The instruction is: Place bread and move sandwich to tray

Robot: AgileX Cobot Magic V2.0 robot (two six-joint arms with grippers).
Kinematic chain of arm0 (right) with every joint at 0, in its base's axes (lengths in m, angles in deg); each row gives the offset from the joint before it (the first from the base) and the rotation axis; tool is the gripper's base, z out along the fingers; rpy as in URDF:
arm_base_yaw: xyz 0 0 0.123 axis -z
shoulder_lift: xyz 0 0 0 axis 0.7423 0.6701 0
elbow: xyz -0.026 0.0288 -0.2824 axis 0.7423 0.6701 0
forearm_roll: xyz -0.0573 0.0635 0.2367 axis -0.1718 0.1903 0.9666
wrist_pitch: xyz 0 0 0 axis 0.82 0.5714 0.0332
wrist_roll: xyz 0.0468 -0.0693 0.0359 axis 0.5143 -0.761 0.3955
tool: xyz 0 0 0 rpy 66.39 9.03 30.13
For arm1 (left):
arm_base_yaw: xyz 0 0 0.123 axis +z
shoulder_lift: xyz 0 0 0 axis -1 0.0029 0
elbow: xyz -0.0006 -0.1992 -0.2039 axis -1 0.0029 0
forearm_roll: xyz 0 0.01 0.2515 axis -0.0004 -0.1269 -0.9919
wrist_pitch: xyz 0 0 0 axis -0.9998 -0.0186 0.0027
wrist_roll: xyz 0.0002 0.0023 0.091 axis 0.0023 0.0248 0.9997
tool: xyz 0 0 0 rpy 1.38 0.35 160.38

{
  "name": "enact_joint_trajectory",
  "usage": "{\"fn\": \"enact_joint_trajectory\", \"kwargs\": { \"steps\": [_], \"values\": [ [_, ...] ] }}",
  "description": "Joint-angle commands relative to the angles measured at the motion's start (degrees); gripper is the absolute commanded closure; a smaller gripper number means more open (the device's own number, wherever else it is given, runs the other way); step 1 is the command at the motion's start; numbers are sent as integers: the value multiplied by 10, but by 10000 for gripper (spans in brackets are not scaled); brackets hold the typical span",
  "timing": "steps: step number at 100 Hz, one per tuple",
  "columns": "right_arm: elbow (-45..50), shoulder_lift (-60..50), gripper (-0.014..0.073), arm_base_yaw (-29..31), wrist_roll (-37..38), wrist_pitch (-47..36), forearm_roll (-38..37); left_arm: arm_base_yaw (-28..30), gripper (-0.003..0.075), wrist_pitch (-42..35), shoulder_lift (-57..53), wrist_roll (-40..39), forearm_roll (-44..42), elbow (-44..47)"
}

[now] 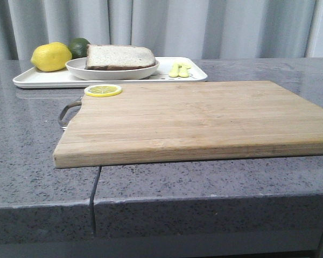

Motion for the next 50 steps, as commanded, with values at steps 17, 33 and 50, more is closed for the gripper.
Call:
{"fn": "enact_joint_trajectory", "kwargs": {
  "steps": [17,33,50],
  "values": [
    [84,-33,663,110,380,112,-426,2,740,-44,-17,1,1,9],
    [125,-91,663,218,610,185,-626,2,739,-44,-17,1,1,9],
    [138,-164,663,320,722,300,-735,2,740,-44,-17,1,1,9]
  ]
}}
